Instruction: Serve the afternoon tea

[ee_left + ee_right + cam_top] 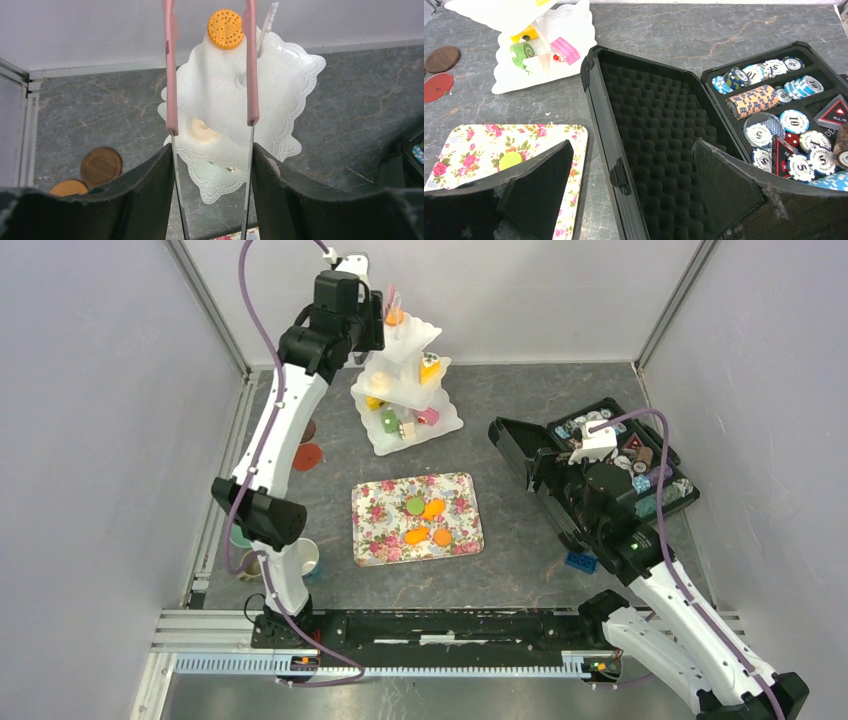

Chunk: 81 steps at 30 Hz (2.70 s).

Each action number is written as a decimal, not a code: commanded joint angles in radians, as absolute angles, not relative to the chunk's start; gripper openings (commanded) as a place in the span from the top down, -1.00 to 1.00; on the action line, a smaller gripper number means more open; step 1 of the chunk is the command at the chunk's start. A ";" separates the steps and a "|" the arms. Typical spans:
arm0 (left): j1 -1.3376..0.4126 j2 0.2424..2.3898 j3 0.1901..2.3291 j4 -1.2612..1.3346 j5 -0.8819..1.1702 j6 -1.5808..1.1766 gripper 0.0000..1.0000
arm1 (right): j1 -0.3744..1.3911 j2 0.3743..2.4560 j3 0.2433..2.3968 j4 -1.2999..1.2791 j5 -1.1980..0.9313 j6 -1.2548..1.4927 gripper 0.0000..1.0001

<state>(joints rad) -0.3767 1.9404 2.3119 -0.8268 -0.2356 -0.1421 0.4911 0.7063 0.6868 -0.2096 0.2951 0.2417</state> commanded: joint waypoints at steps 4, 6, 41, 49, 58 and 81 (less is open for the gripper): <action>-0.377 1.841 2.305 -0.775 -0.300 -0.082 -0.17 | 0.495 0.710 0.721 -0.156 0.272 0.251 -0.96; -0.377 1.839 2.301 -0.795 -0.326 -0.081 -0.15 | 0.496 0.711 0.721 -0.156 0.274 0.251 -0.96; -0.526 0.976 1.029 -0.803 0.292 -0.415 -0.05 | 0.496 0.642 0.608 -0.124 0.259 0.245 -0.96; -0.794 1.167 1.092 -0.753 0.062 -0.375 -0.10 | 0.495 0.617 0.594 -0.158 0.261 0.266 -0.96; -0.810 1.326 1.194 -0.820 -0.030 -0.227 -0.18 | 0.496 0.584 0.590 -0.187 0.281 0.268 -0.96; -0.810 1.491 1.264 -0.861 -0.017 -0.140 -0.23 | 0.496 0.573 0.582 -0.200 0.279 0.273 -0.96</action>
